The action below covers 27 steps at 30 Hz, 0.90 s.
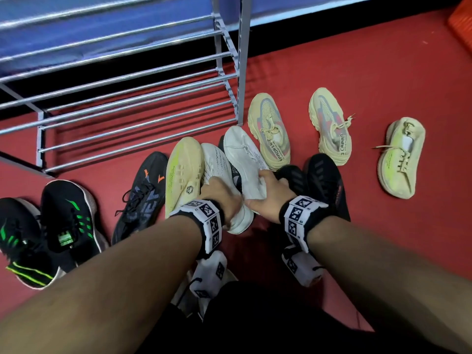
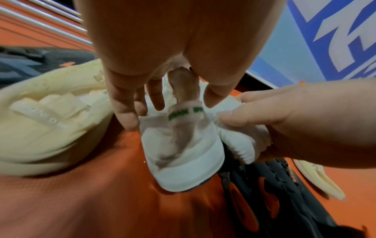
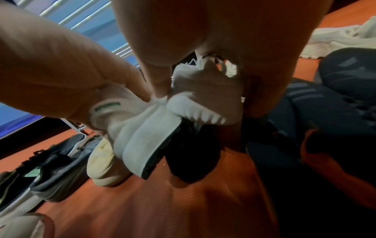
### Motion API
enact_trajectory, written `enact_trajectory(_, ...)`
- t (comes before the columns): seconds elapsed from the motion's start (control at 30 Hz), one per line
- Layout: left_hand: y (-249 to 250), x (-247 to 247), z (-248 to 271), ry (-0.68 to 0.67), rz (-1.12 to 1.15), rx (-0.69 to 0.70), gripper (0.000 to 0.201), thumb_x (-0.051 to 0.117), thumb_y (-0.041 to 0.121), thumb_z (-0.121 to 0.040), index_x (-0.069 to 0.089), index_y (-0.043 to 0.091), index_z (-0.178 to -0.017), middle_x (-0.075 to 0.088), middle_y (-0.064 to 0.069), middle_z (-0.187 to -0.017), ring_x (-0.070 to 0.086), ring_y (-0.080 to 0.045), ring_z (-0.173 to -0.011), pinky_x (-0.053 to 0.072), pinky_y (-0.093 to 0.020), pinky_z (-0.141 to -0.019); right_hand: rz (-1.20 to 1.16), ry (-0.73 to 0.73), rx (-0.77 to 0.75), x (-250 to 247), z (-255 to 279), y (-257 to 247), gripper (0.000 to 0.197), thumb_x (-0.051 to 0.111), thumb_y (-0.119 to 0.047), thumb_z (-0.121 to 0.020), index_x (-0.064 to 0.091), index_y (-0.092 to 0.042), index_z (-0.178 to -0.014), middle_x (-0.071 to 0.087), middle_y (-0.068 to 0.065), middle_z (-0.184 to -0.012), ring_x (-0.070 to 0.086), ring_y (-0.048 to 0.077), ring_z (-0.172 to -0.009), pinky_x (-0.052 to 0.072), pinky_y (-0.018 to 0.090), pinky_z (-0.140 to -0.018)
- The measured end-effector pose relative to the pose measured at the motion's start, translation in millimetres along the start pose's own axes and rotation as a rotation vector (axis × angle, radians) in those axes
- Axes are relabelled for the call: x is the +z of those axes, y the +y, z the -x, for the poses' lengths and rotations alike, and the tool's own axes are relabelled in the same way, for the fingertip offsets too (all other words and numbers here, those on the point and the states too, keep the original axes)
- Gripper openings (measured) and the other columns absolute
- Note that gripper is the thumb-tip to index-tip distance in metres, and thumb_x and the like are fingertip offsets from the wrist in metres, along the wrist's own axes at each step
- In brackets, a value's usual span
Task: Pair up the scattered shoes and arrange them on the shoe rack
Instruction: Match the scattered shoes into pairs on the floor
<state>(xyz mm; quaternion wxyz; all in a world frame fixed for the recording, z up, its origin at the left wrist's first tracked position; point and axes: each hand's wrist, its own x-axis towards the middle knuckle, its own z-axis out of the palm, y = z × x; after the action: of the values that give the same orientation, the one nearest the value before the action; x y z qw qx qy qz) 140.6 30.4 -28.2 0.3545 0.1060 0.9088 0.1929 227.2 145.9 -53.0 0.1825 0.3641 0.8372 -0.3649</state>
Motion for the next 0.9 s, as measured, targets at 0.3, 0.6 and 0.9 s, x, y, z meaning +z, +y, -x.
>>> enact_trajectory(0.3,-18,7,-13,-0.037,-0.018,0.006,0.026,0.060,0.019,-0.087,0.041,0.022,-0.070,0.046,0.003,-0.071,0.051,-0.021,-0.081,0.042,-0.028,-0.073,0.315,-0.003,0.010,-4,-5,-21,0.039,0.074,-0.040,-0.071,0.057,-0.015,-0.097,0.057,0.003,-0.102,0.054,0.027,-0.097,0.050,0.036,-0.078)
enact_trajectory(0.6,-26,9,-8,-0.060,0.045,0.199,0.018,0.053,0.017,-0.078,0.039,0.025,-0.071,0.045,-0.003,-0.070,0.047,-0.024,-0.063,0.043,-0.031,-0.054,0.025,0.006,0.032,2,-9,-21,0.019,0.053,-0.028,-0.086,0.046,-0.016,-0.074,0.052,0.002,-0.075,0.052,0.021,-0.071,0.044,0.031,-0.064)
enact_trajectory(0.9,-35,0,4,-0.172,0.269,0.123,0.069,0.059,0.045,-0.046,0.070,0.023,-0.111,0.040,0.008,-0.130,0.052,-0.014,-0.108,0.050,-0.031,-0.092,0.045,0.076,-0.010,-4,-14,-33,0.062,0.060,-0.071,-0.075,0.039,-0.015,-0.059,0.040,0.000,-0.055,0.040,0.017,-0.048,0.030,0.027,-0.047)
